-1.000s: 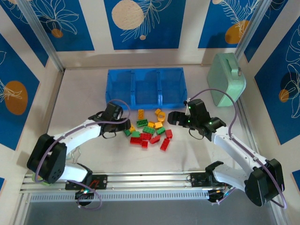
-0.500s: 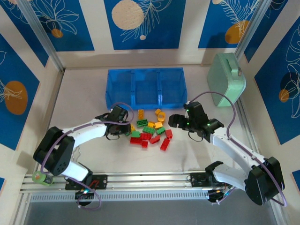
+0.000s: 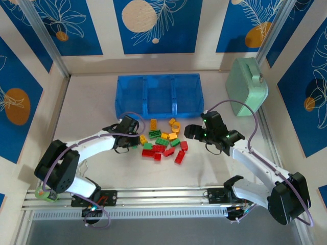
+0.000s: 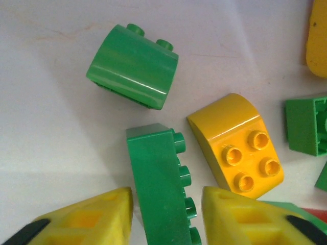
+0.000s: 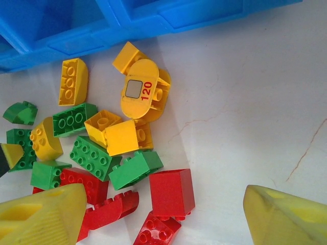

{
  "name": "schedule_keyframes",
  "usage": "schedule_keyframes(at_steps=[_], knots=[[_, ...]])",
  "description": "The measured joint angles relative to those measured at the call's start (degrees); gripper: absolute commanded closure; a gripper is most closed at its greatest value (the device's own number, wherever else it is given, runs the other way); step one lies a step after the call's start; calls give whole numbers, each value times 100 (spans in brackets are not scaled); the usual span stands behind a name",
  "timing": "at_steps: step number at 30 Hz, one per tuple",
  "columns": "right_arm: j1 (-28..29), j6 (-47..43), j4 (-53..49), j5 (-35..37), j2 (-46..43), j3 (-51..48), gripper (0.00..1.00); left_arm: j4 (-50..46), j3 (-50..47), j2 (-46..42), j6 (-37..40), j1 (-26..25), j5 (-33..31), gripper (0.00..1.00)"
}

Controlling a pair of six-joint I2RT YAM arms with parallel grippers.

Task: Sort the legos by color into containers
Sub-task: Pick up the lego from the center of the table.

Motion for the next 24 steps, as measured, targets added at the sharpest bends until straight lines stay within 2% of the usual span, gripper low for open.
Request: schedule_keyframes(at_steps=[4,13,24], knots=[[0,0,-2,20,-44,-2,19,0,0,9,9,0,2,53],[0,4,-9,63,-118,-68,20,0,0,157,105,0,2,68],[-2,90,2,85,-136,-184,19,-326,85,39,260,-142,-72,73]])
